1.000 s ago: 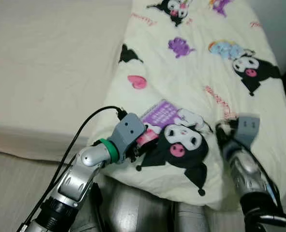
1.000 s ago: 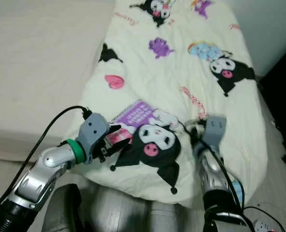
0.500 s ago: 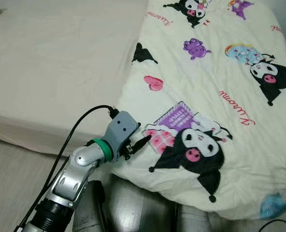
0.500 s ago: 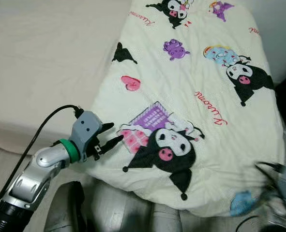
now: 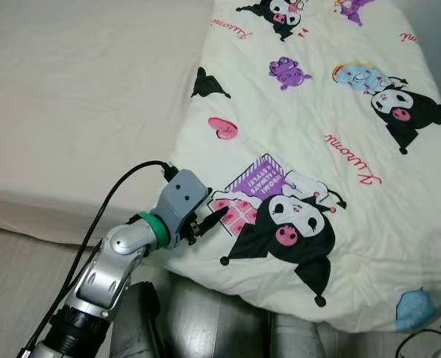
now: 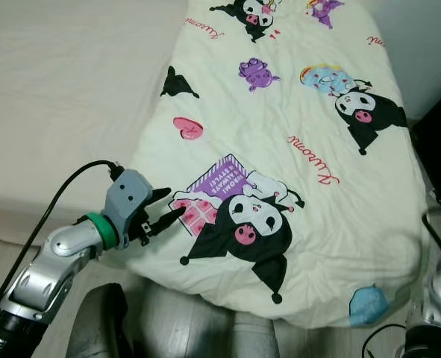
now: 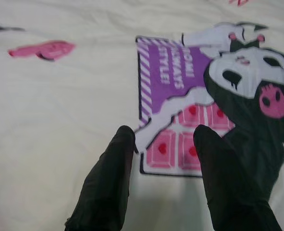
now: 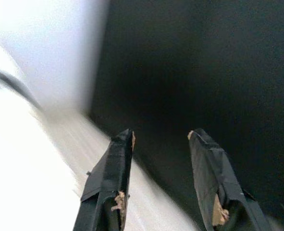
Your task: Clean up the room
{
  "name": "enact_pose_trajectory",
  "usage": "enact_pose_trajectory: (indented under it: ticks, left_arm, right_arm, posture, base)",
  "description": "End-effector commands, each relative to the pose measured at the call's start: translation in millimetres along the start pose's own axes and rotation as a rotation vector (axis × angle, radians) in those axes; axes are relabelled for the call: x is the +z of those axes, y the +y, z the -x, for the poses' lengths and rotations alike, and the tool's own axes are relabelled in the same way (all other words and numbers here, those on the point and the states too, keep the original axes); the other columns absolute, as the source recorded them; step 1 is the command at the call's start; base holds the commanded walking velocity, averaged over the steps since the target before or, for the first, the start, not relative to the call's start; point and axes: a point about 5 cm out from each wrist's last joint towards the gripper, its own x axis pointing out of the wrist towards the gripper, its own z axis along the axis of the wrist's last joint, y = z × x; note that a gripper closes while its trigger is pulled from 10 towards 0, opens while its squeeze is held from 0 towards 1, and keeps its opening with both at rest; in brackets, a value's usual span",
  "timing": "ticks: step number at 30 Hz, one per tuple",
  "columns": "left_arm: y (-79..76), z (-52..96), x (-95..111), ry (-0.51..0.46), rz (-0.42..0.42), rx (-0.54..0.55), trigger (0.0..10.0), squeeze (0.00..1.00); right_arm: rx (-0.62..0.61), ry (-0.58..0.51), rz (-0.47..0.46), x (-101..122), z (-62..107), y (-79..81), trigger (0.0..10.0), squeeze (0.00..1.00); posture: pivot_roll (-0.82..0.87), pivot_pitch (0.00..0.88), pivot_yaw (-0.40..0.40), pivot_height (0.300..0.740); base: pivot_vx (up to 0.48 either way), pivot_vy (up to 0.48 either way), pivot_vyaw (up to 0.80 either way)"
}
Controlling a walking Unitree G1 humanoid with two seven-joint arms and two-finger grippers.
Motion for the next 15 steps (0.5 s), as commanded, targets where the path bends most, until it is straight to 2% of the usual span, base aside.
enact_pose_trajectory:
  ticks: [1,2,3,4,5,6,7,8,9,10,11,14,15]
  left_arm:
    - [6.2,0.0,3,-0.032,0.019,0.063,10.0,0.00]
    - [6.2,0.0,3,-0.032,0.019,0.063,10.0,0.00]
    - [15.5,-0.4,8,-0.063,0.032,0.155,10.0,0.00]
    - [15.5,-0.4,8,-0.063,0.032,0.155,10.0,0.00]
    - [19.4,0.0,9,-0.074,0.036,0.194,10.0,0.00]
    - [19.4,0.0,9,-0.074,0.036,0.194,10.0,0.00]
    - [24.1,2.6,9,-0.081,0.045,0.247,10.0,0.00]
    - [24.1,2.6,9,-0.081,0.045,0.247,10.0,0.00]
    - [28.1,7.1,6,-0.080,0.051,0.303,10.0,0.00]
    - [28.1,7.1,6,-0.080,0.051,0.303,10.0,0.00]
    - [32.6,15.0,1,-0.073,0.072,0.377,10.0,0.00]
    - [32.6,15.0,1,-0.073,0.072,0.377,10.0,0.00]
    - [36.9,22.4,-3,-0.068,0.095,0.450,10.0,0.00]
  right_arm:
    - [0.218,-0.103,-0.097,27,8.1,35.2,10.0,0.00]
    - [0.218,-0.103,-0.097,27,8.1,35.2,10.0,0.00]
    - [0.430,-0.102,-0.208,39,23.0,67.2,10.0,0.00]
    - [0.430,-0.102,-0.208,39,23.0,67.2,10.0,0.00]
    - [0.527,-0.093,-0.255,43,32.1,81.0,10.0,0.00]
    - [0.527,-0.093,-0.255,43,32.1,81.0,10.0,0.00]
    - [0.646,-0.054,-0.322,42,48.0,98.1,10.0,0.00]
    - [0.646,-0.054,-0.322,42,48.0,98.1,10.0,0.00]
    - [0.758,-0.010,-0.389,38,66.9,113.0,10.0,0.00]
    - [0.758,-0.010,-0.389,38,66.9,113.0,10.0,0.00]
    - [0.836,0.061,-0.468,29,88.2,125.8,10.0,0.00]
    - [0.836,0.061,-0.468,29,88.2,125.8,10.0,0.00]
    - [0.901,0.114,-0.507,22,106.5,135.3,10.0,0.00]
  posture:
    - [-0.09,0.103,0.067,0.547]
    - [-0.09,0.103,0.067,0.547]
    - [-0.09,0.099,0.055,0.547]
    - [-0.09,0.099,0.055,0.547]
    - [-0.09,0.099,0.055,0.547]
    - [-0.09,0.099,0.055,0.547]
    - [-0.09,0.090,0.040,0.547]
    - [-0.09,0.090,0.040,0.547]
    - [-0.08,0.075,0.019,0.547]
    - [-0.08,0.075,0.019,0.547]
    - [-0.07,0.065,0.004,0.547]
    - [-0.07,0.065,0.004,0.547]
    - [-0.06,0.056,-0.009,0.547]
  base:
    - [0.000,0.000,0.00]
    - [0.000,0.000,0.00]
    - [0.000,0.000,0.00]
    - [0.000,0.000,0.00]
    - [0.000,0.000,0.00]
    - [0.000,0.000,0.00]
    - [0.000,0.000,0.00]
    - [0.000,0.000,0.00]
    - [0.000,0.000,0.00]
    - [0.000,0.000,0.00]
    - [0.000,0.000,0.00]
    - [0.000,0.000,0.00]
    - [0.000,0.000,0.00]
